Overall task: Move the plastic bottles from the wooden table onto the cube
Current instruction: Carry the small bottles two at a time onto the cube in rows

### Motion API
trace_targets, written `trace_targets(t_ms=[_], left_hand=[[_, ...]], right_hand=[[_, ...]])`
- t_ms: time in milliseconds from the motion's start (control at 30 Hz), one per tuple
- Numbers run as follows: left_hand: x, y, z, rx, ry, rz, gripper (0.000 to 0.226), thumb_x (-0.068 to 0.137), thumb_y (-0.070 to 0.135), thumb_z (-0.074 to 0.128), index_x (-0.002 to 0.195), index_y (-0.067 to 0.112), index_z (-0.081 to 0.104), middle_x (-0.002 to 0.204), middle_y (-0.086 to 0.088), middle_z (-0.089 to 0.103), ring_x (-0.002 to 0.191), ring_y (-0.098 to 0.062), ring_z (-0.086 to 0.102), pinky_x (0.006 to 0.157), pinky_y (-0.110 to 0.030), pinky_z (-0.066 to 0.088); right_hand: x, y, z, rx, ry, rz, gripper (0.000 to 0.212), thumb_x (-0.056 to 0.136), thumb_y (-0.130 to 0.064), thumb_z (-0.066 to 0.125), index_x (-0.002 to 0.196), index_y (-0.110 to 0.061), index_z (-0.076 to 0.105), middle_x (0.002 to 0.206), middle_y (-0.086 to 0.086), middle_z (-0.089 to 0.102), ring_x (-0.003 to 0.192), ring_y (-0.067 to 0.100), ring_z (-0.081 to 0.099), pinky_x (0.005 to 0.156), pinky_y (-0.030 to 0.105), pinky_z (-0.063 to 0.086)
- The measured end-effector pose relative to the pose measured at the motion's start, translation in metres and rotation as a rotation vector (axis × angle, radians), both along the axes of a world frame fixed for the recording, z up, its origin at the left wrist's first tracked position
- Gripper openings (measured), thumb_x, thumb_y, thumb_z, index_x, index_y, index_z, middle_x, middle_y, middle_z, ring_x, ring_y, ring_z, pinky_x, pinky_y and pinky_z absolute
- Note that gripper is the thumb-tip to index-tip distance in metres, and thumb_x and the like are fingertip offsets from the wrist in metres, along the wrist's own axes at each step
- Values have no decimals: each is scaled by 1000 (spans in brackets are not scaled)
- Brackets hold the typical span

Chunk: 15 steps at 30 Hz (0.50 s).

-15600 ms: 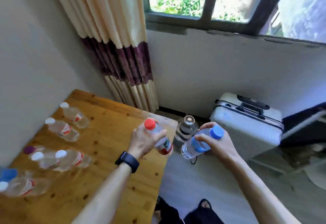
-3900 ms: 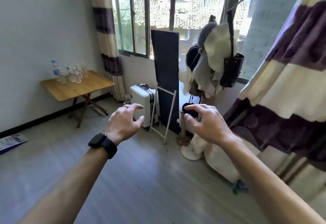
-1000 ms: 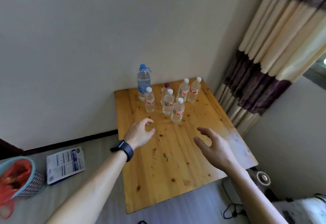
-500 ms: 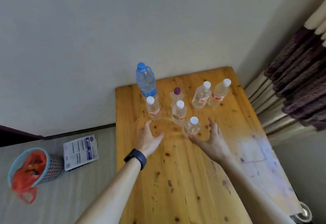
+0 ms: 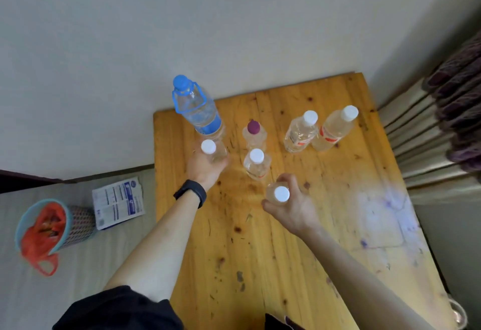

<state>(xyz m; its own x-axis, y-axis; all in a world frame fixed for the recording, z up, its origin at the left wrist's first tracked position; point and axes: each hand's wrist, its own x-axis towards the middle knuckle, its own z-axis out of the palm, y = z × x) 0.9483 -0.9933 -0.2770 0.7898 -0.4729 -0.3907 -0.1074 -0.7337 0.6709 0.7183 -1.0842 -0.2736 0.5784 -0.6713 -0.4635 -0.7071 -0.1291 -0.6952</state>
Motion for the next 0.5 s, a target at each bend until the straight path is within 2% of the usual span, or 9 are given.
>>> trace_targets(t_ms=[133, 267, 333, 400, 500], left_hand=[[-28, 20, 17, 3, 44, 7, 40, 76, 42, 81, 110, 29, 64, 90, 15, 71, 85, 1, 67, 61, -14, 47], [-74, 48, 30, 32, -22, -28, 47, 72, 42, 84, 107, 31, 54, 86, 15, 65, 75, -4, 63, 51, -19, 44], [-92, 60, 29, 66, -38, -61, 50, 70, 46, 84, 107, 33, 52, 90, 16, 62, 74, -2, 60, 49, -18, 40], [-107, 70, 24, 81, -22, -101, 50, 69, 48, 82, 108, 42, 51, 100, 18, 59, 81, 3, 56, 53, -15, 40], [-122, 79, 15, 56, 6, -127, 47, 65, 46, 83, 98, 52, 49, 104, 17, 57, 92, 3, 54, 60, -16, 42]], right_hand=[[-4, -1, 7, 42, 7, -18, 52, 71, -42, 76, 111, -40, 43, 108, -14, 62, 88, 16, 60, 67, 27, 41], [-15, 8, 12, 68, 40, 17, 51, 69, -44, 75, 107, -41, 42, 108, -14, 62, 83, 13, 61, 63, 29, 47], [-24, 16, 12, 64, 49, 44, 53, 68, -48, 75, 108, -40, 42, 108, -13, 61, 84, 14, 62, 66, 32, 52], [-32, 26, 11, 49, 48, 65, 57, 69, -54, 78, 112, -37, 44, 111, -14, 59, 87, 15, 60, 71, 32, 51], [-41, 44, 8, 47, 48, 41, 68, 69, -63, 80, 122, -35, 49, 117, -14, 57, 94, 16, 60, 76, 31, 50]])
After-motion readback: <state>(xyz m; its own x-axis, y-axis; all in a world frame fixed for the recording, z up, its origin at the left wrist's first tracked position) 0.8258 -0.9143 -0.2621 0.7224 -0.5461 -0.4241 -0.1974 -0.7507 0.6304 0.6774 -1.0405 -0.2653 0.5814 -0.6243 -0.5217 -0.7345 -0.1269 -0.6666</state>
